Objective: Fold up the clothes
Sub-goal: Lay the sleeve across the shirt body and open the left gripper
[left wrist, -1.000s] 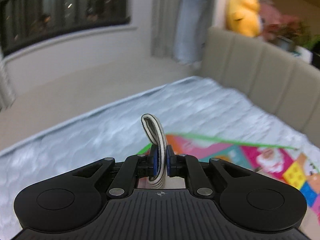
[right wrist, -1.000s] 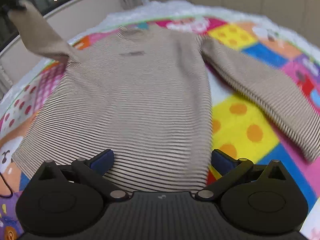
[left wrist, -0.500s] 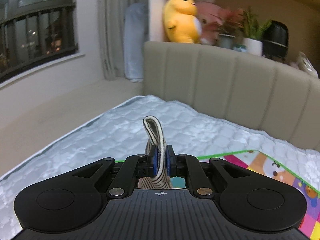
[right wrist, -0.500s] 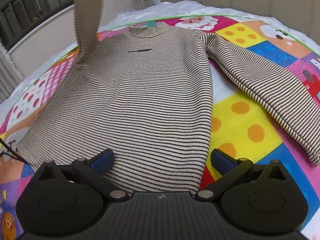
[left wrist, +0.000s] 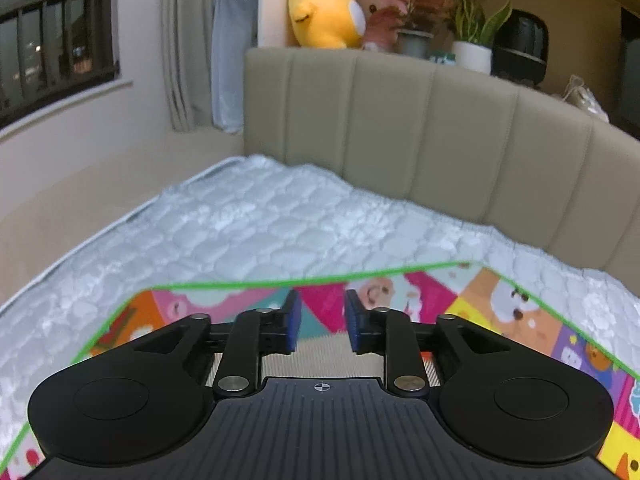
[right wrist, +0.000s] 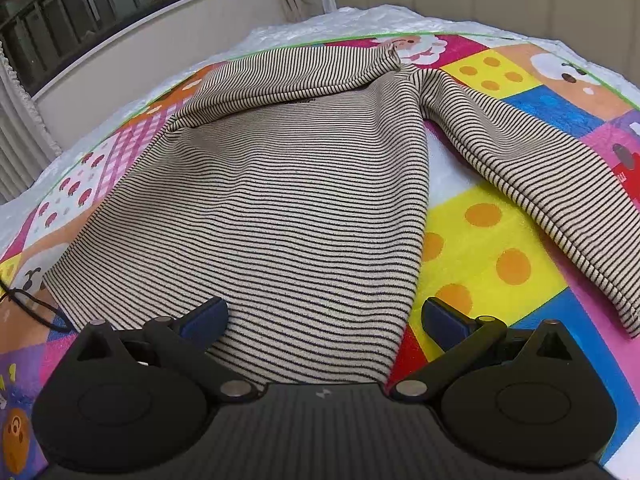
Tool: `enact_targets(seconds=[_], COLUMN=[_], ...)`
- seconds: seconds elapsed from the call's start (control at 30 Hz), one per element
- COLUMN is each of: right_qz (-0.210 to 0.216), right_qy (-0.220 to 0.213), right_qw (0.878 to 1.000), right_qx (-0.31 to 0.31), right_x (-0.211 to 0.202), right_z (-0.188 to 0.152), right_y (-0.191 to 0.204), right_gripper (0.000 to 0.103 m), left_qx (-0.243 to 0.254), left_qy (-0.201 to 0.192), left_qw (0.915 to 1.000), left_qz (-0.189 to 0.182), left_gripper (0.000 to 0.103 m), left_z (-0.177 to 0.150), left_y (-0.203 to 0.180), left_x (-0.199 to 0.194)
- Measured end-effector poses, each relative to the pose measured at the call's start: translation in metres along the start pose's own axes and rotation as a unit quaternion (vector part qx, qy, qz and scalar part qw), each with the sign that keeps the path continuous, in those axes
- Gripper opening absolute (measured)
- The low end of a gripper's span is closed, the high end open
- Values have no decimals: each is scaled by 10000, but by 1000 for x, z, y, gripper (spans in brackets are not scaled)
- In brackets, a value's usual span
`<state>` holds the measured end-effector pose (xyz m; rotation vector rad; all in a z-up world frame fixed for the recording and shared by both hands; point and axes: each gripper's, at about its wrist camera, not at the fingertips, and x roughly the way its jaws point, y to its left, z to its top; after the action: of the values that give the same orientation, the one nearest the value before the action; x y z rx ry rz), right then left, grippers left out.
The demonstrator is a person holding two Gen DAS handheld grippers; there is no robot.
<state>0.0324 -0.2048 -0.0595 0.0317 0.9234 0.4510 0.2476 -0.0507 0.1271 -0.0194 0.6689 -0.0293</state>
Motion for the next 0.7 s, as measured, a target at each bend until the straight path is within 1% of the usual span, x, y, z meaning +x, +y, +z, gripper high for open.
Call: enact_targets(seconds=[0.03,0.1,0.17,0.23,0.33,0.47,0.57,0.67,0.7], right_qz=[-15,-38,-40,-55,-166,-342,-458,-594,-633], right_qy=[4,1,-40,-154,-442,-694,-804,-951,-1004], right_qw=[10000,10000,10000,9999,9987,9966,9951,9909,9889], right_qx=[2,3,2,39,177,302,358,740,889], right_x=[0,-1,-3,-7,-9,-2,0,-9,-13], right_z=[0,0,0,2,11,28,40,49,50], right_y=[1,2,2,2,-2,-3,1,7,10], right_gripper=[103,103,103,103,103,103,103,103,103], left_qx=[-61,-247,-503,-420,-258,-30,69,-152,-205], left_qy=[78,264,492,581,700,826,902,1158,1179], left_qw=[10000,9993,9974,9973,9972,9966,9958,9930,9926], left_qz=[3,-48,-171,-134,-60,9,-120,-200,-227], left_gripper=[30,38,49,55,61,67,69,68,68], left_z=[-5,-17,-32,-54,-87,-130,-158,-172,-173], left_y=[4,17,33,49,72,102,118,130,133], left_x=[-1,-4,-10,-13,-18,-23,-18,-15,-18])
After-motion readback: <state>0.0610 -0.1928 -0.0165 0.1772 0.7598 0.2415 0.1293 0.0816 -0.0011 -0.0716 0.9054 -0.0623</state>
